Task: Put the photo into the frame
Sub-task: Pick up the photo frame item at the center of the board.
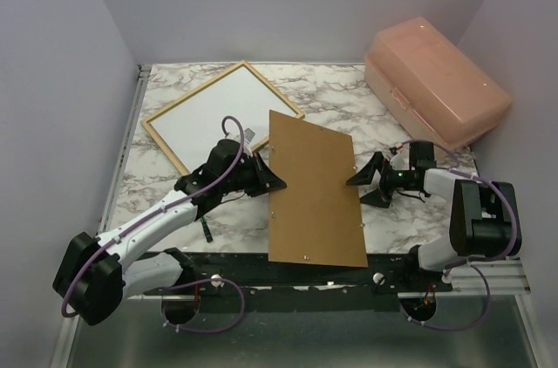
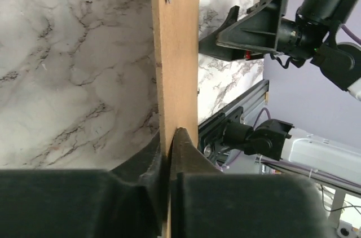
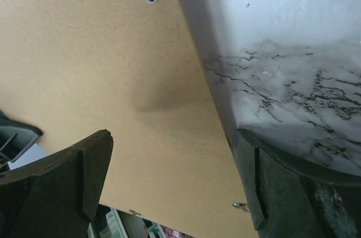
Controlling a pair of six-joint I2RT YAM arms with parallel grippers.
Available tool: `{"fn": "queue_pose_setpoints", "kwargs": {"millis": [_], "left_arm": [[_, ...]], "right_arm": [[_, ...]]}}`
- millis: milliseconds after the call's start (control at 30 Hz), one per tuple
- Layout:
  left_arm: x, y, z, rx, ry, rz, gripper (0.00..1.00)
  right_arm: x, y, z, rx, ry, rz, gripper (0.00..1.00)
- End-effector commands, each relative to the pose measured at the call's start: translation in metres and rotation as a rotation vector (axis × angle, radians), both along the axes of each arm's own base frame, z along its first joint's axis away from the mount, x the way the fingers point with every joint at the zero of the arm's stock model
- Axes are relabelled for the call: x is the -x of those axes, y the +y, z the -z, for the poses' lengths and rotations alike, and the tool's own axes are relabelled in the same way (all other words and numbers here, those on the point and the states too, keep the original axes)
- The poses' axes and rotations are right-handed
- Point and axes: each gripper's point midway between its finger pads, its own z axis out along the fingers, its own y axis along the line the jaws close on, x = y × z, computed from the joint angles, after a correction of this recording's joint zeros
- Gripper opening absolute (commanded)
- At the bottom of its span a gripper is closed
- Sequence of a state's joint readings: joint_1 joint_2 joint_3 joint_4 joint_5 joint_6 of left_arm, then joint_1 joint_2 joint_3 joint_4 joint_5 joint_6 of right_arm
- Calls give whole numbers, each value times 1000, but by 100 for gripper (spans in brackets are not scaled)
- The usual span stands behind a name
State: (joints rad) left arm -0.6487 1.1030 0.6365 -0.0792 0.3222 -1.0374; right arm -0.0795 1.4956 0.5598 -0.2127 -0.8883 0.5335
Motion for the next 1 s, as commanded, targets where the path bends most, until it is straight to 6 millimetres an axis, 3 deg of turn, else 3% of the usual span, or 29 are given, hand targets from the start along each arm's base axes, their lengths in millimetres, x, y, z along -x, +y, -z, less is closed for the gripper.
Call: {"fn": "queue_pose_setpoints", "kwargs": {"millis": [0, 133, 233, 400, 667, 967], "left_arm": [[1, 17, -8, -94, -21, -43, 0], [1, 34, -33, -102, -81, -102, 0], [3, 51, -63, -80, -146, -155, 0], [13, 98, -116, -56, -287, -327, 0], [45, 180, -195, 22, -500, -606, 0], [88, 242, -269, 158, -735, -772, 0]], "right_arm": [[14, 1, 2, 22, 50, -19, 96], [6, -2, -8, 45, 14, -18, 99], [-2, -4, -15, 85, -14, -22, 100], [-13, 3, -19, 137, -35, -38, 100], [-31, 62, -15, 239, -58, -140, 100], [-93, 154, -13, 317, -102, -225, 98]]}}
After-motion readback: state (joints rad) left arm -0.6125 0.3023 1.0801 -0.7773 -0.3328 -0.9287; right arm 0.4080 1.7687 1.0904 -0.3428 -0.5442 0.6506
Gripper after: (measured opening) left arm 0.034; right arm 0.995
